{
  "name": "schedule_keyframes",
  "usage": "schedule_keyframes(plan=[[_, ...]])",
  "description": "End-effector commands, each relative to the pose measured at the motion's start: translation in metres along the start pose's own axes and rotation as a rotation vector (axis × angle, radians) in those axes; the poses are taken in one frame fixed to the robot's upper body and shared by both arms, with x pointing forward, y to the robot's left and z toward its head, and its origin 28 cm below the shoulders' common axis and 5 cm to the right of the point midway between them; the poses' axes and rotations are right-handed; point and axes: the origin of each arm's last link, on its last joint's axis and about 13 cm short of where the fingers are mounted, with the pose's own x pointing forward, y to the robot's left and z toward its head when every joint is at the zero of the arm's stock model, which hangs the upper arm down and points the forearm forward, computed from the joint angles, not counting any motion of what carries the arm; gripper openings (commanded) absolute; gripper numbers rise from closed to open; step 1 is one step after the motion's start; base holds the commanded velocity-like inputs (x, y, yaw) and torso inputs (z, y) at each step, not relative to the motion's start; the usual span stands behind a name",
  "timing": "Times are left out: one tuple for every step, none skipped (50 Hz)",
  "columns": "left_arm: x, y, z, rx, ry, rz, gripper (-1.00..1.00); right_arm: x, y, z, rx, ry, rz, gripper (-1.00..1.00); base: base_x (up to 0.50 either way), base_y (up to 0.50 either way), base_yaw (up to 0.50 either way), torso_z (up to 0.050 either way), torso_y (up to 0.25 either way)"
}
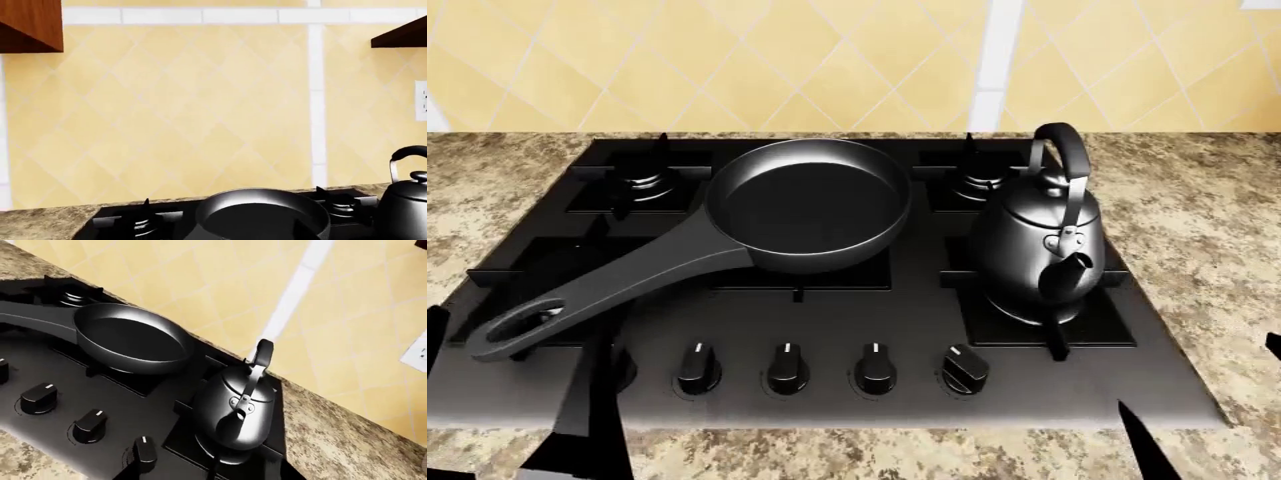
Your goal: Pick the kettle from the counter and place it on a stove burner. Then turn the burner on.
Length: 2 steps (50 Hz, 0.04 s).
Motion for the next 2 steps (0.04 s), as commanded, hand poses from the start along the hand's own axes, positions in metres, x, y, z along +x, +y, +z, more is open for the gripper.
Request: schedule_keyframes(plan=[[-0.0112, 0.0011, 0.0002, -0.005, -0.006, 0.025, 1.00, -0.0120, -0.0011, -0.0059, -0.008, 0.002, -0.014, 1.00, 0.00, 0.00, 0.00, 0.000, 0.000], [-0.0137, 0.0008, -0.0006, -0.002, -0.005, 0.017, 1.00, -0.0128, -0.0009, -0.0074, -0.002, 0.005, -0.020, 1.00, 0.00, 0.00, 0.00, 0.000, 0.000]])
